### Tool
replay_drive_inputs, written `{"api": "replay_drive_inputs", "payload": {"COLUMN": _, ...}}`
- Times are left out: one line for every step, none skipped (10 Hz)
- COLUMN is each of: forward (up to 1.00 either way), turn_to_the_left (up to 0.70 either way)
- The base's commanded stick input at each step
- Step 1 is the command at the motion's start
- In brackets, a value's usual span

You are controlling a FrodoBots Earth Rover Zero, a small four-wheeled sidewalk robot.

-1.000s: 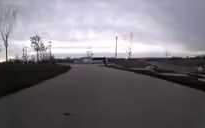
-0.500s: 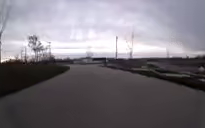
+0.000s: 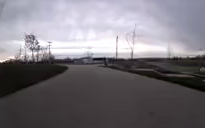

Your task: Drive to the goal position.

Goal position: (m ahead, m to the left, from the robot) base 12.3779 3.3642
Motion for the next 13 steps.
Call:
{"api": "replay_drive_inputs", "payload": {"forward": 1.00, "turn_to_the_left": 0.00}}
{"api": "replay_drive_inputs", "payload": {"forward": 1.00, "turn_to_the_left": 0.00}}
{"api": "replay_drive_inputs", "payload": {"forward": 1.00, "turn_to_the_left": 0.00}}
{"api": "replay_drive_inputs", "payload": {"forward": 1.00, "turn_to_the_left": 0.00}}
{"api": "replay_drive_inputs", "payload": {"forward": 1.00, "turn_to_the_left": 0.00}}
{"api": "replay_drive_inputs", "payload": {"forward": 1.00, "turn_to_the_left": 0.00}}
{"api": "replay_drive_inputs", "payload": {"forward": 1.00, "turn_to_the_left": 0.00}}
{"api": "replay_drive_inputs", "payload": {"forward": 1.00, "turn_to_the_left": 0.00}}
{"api": "replay_drive_inputs", "payload": {"forward": 1.00, "turn_to_the_left": 0.00}}
{"api": "replay_drive_inputs", "payload": {"forward": 1.00, "turn_to_the_left": 0.00}}
{"api": "replay_drive_inputs", "payload": {"forward": 1.00, "turn_to_the_left": 0.00}}
{"api": "replay_drive_inputs", "payload": {"forward": 1.00, "turn_to_the_left": 0.00}}
{"api": "replay_drive_inputs", "payload": {"forward": 1.00, "turn_to_the_left": 0.00}}
